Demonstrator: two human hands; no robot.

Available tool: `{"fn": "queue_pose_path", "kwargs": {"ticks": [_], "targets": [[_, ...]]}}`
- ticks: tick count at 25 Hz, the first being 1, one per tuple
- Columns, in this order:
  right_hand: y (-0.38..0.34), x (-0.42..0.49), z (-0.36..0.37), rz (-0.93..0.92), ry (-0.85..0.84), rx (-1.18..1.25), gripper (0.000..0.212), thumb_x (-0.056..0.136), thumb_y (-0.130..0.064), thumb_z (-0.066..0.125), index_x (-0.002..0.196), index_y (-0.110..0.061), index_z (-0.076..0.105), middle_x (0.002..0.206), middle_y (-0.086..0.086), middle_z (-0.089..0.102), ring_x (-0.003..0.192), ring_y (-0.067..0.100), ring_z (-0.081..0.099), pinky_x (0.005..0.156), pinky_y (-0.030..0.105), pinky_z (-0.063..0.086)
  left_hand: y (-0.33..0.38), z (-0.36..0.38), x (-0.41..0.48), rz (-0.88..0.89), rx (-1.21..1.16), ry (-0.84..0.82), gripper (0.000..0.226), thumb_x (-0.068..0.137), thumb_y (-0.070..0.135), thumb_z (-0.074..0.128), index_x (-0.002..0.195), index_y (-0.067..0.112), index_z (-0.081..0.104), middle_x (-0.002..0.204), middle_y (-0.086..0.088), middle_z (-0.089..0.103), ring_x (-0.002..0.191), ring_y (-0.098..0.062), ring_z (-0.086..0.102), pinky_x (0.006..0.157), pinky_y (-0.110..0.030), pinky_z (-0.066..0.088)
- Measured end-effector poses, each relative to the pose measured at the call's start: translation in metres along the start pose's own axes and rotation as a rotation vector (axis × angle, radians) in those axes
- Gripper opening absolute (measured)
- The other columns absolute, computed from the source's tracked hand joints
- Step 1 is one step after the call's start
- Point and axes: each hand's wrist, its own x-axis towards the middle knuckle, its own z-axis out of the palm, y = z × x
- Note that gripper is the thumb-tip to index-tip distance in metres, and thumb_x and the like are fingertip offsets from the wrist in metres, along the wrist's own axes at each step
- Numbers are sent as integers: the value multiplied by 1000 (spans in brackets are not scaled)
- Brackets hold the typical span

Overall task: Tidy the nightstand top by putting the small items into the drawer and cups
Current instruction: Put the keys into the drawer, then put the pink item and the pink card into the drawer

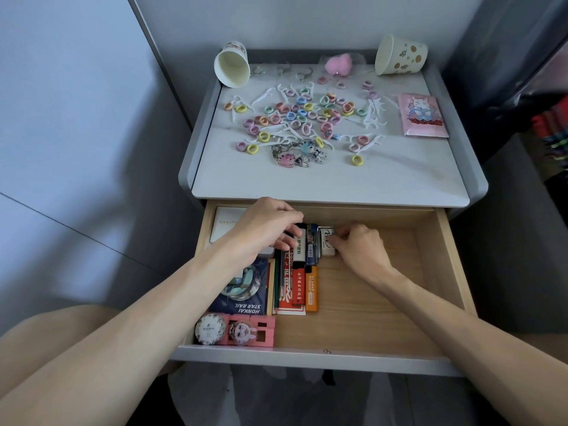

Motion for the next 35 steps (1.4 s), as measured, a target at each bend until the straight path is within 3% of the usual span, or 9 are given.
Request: {"fn": "queue_pose_path", "kwargs": {"ticks": [5,10,14,17,23,27,30,33,35], "targets": [[-25,-39,-57,-64,48,-186,17,88,-30,56,90,-24,72,88,5,71,84,33,64,64,30,42,9,3,-8,101,-55,20,16,96,16,64,93,1,68,74,-9,71,61,-18,67,58,-27,55],[-38,29,-152,1,427,-224,23,93,-29,48,99,-16,66,90,10,66,73,29,49,65,32,36,52,-4,4,222,-96,140,13,95,10,61,85,4,67,70,-9,67,59,-21,63,56,-29,52],[-28,112,-186,57,396,-313,28,95,-19,45,115,-12,63,115,13,61,102,33,56,71,33,38,91,-8,45,320,-24,240,14,93,12,61,81,9,67,75,-5,68,62,-18,63,59,-30,52],[-22,147,-186,56,345,-414,28,92,-14,47,118,-14,59,116,15,60,110,35,54,72,36,40,126,-10,96,418,185,336,8,91,27,65,95,19,65,93,4,68,88,-17,66,80,-36,51],[-20,177,-180,165,317,-479,52,89,-29,61,127,2,45,122,21,56,114,35,51,81,33,41,198,1,217,454,561,432,53,91,35,67,135,11,52,132,-11,61,118,-29,58,91,-34,46],[-16,184,-175,156,270,-580,44,91,-29,57,124,0,52,120,18,55,109,32,50,85,32,39,214,5,269,419,646,389,42,89,40,65,125,17,59,116,-14,70,101,-35,68,83,-35,52],[-25,178,-180,118,233,-644,31,94,-20,51,121,-3,54,119,17,54,108,30,48,88,31,41,215,6,278,418,625,359,24,89,39,68,105,21,65,100,-9,71,88,-30,68,71,-29,46],[-34,170,-180,113,207,-626,35,94,-13,49,126,2,47,124,21,50,113,33,47,93,33,43,216,9,276,403,584,343,30,86,37,74,102,17,59,95,-7,67,73,-25,64,66,-33,50],[-37,169,-177,142,211,-557,41,92,-15,51,127,4,39,125,25,49,115,37,48,93,36,45,218,9,273,420,603,365,35,86,34,75,107,11,57,99,-8,66,76,-26,65,61,-32,51]]}}
